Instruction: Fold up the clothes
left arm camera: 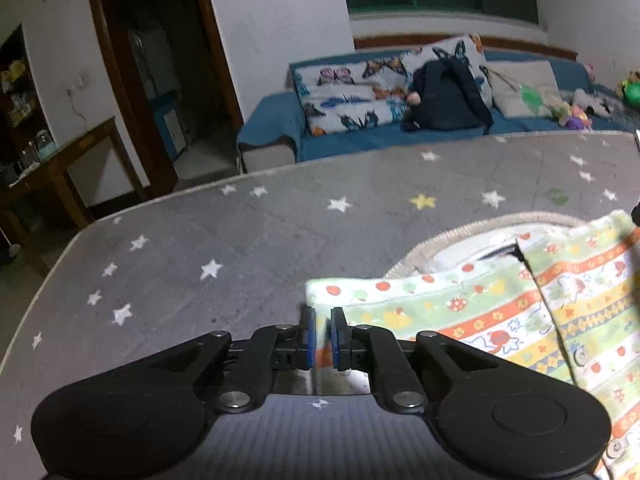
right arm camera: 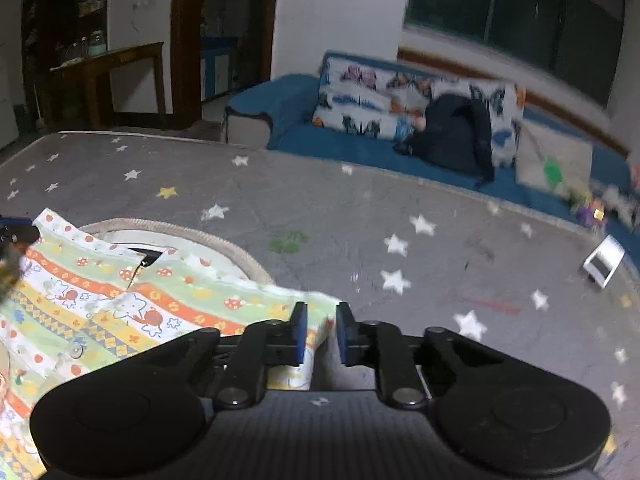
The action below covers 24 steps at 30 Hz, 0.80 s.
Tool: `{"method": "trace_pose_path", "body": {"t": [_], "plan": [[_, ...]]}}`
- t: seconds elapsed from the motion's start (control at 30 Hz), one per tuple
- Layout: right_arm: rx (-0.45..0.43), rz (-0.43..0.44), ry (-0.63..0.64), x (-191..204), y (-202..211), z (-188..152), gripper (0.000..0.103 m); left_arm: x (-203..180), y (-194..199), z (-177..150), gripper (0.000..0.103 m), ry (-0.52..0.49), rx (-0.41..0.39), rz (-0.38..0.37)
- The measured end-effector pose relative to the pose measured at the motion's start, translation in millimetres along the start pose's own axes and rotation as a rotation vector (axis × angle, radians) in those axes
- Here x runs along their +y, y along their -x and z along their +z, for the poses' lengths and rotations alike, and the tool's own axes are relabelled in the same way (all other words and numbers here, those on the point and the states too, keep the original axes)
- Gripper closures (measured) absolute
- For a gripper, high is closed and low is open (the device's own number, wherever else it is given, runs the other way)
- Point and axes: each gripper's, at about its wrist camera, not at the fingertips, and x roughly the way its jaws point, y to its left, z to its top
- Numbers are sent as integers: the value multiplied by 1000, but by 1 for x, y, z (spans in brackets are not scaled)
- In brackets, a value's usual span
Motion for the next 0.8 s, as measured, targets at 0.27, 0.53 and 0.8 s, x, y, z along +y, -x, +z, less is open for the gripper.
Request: {"method": "trace_pose_path", "body": {"t": [0.27, 0.53, 0.8], "plan": [[28, 174, 60, 48, -14, 1, 85, -16, 24, -6, 93, -47, -13, -147], [20, 149, 178, 93, -35, 11, 78, -41, 11, -22, 93, -147, 23, -159], [7, 118, 130, 87, -35, 25, 66, -30, 27, -30, 89, -112, -8, -169]]}}
